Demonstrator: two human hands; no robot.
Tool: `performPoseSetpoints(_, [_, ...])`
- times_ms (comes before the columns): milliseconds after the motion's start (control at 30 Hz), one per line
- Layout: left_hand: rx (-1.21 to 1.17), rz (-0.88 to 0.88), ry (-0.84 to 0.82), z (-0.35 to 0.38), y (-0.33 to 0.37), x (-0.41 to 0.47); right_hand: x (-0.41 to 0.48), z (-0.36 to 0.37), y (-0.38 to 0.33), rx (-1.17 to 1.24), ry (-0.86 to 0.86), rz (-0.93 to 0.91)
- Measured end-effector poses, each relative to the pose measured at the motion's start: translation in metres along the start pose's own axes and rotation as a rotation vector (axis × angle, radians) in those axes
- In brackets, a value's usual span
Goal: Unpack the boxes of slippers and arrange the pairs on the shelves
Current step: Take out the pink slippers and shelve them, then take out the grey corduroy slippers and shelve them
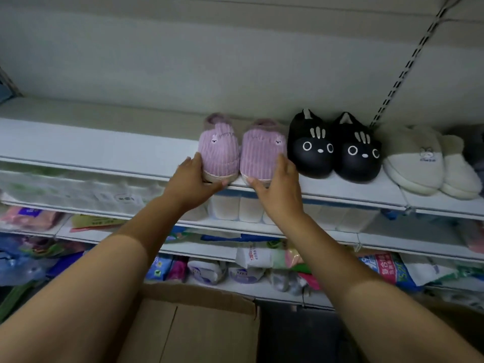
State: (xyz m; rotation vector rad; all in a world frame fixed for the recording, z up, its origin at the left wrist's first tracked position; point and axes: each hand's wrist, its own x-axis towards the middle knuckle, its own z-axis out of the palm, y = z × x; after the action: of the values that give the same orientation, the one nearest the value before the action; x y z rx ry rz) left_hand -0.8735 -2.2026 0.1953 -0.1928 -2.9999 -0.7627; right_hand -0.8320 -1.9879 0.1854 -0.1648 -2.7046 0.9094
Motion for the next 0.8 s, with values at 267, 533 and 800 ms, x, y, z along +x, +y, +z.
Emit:
performPoseSetpoints(267, [0.216,0.205,-0.036,0.014,-0.038,0.044,0.022,0.023,-0.017,-0.183,0.023,0.129])
performPoseSetpoints(533, [0.233,0.228,-0.090,0.010,-0.037,0.045,0.020,0.015,-0.025,-0.270,-0.043,0.168])
performPoseSetpoints(800, [0.029,0.353,0.038,0.007,-0.042,0.016,-0.042,-0.013,-0.030,-0.452,-0.121,0.032])
